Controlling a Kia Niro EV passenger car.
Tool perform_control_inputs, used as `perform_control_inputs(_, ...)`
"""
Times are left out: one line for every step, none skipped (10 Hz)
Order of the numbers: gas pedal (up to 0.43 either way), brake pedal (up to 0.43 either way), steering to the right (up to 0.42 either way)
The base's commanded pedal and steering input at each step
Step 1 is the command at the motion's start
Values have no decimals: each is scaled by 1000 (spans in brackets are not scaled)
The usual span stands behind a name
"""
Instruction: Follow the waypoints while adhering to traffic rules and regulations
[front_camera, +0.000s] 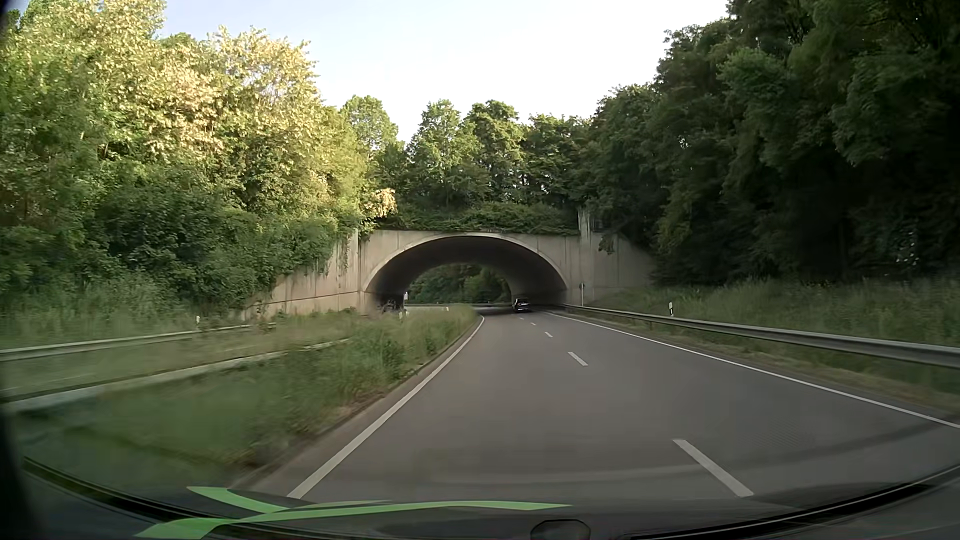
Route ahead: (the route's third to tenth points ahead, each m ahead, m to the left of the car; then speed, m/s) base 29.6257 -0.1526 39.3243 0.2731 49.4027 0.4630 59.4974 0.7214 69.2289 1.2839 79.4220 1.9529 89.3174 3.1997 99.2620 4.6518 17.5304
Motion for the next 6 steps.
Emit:
perform_control_inputs(421,0,8)
perform_control_inputs(421,0,5)
perform_control_inputs(421,0,3)
perform_control_inputs(429,0,3)
perform_control_inputs(429,0,3)
perform_control_inputs(429,0,4)
